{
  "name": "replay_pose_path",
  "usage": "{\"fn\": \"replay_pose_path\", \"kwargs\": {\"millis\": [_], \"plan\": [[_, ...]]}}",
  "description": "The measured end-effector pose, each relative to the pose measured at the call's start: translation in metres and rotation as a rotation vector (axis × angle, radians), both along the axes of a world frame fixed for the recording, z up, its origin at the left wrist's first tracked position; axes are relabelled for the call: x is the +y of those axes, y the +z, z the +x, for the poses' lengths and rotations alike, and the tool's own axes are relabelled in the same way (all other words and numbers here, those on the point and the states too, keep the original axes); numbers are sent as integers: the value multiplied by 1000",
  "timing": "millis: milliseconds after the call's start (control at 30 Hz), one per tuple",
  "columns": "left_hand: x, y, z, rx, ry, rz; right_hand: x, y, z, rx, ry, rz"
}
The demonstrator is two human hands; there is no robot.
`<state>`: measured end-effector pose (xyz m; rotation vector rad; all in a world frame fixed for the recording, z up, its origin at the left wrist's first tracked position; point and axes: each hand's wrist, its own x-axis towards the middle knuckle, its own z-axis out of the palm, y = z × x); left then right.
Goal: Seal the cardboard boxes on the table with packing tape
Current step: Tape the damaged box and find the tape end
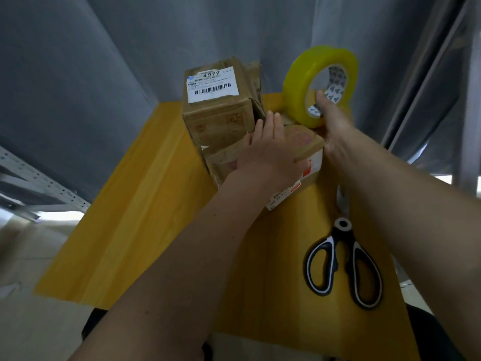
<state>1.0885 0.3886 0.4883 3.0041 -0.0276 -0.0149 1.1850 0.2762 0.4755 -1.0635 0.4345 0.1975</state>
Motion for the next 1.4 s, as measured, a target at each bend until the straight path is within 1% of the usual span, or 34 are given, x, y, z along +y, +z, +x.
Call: {"fn": "replay_pose_path", "kwargs": {"millis": [133, 167, 267, 300, 433, 567, 767, 1033, 1133, 1200, 1267, 1333, 1400], "plan": [[2, -3, 5, -28, -35, 7, 1, -2, -3, -7, 5, 27], [2, -4, 7, -32, -48, 13, 0, -2, -3, -23, -18, -6], [1, -5, 12, -34, -86, 31, -6, -4, -2, -118, -188, -201], [1, -6, 13, -34, -94, 37, -7, -3, -3, -137, -203, -223], [1, -3, 13, -10, -96, 25, -6, 0, -9, -104, -199, -162], [-4, 4, 19, 35, -35, 12, -6, -1, -15, -50, -209, -154], [-10, 1, 21, 30, 6, 97, -9, -1, -17, -49, -227, -157], [-22, 11, 25, 126, 20, 196, -10, -2, -15, -64, -257, -145], [-22, 13, 22, 163, 22, 171, -8, -1, -19, -62, -292, -131], [-15, 12, 18, 115, -40, 114, -7, -2, -23, -53, -318, -57], [-10, 7, 11, -2, -121, 102, -8, -4, -27, -37, -330, 22], [-9, 2, 6, -120, -184, 102, -9, -6, -29, -36, -316, 55], [-9, 1, 7, -109, -204, 77, -10, -7, -29, -47, -307, 48]]}}
